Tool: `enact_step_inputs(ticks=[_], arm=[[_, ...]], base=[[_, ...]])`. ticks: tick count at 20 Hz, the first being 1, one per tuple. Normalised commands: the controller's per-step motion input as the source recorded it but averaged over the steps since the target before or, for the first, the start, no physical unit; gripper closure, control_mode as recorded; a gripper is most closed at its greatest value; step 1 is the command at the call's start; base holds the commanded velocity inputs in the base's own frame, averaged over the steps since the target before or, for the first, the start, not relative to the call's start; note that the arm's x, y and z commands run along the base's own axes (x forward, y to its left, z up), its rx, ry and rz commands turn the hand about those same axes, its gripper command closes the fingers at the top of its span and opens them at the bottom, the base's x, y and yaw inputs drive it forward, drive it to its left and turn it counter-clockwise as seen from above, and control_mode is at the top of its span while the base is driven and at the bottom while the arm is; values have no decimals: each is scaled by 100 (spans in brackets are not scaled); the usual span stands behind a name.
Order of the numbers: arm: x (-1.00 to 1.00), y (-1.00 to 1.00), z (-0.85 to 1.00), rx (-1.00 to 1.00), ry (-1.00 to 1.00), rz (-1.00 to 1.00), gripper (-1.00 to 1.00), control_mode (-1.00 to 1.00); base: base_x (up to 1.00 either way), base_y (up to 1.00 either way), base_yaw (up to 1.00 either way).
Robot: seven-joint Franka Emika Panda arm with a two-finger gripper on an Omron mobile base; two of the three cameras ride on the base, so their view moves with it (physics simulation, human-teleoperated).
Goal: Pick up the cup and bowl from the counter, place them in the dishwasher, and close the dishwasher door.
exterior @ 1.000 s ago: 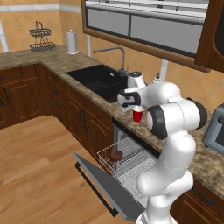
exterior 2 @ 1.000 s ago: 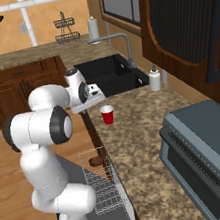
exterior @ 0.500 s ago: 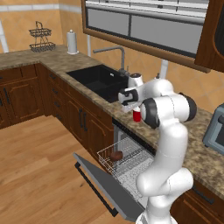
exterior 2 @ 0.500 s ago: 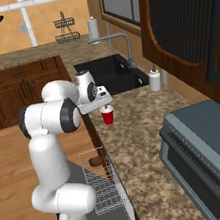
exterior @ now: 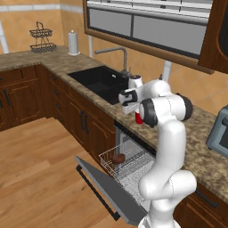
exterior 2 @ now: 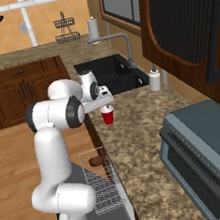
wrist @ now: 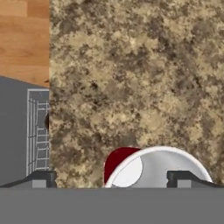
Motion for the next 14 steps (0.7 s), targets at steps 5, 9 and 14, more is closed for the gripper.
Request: enact_step_inputs(ticks=[5, 9, 14], arm=[[1, -5, -26, 0, 2, 0, -100, -100], [-1, 0, -18, 0, 1, 0, 100, -100], [-22, 0, -3, 0, 0, 0, 100, -100]], base=[[0, 0, 0], [0, 0, 0], [0, 0, 0]])
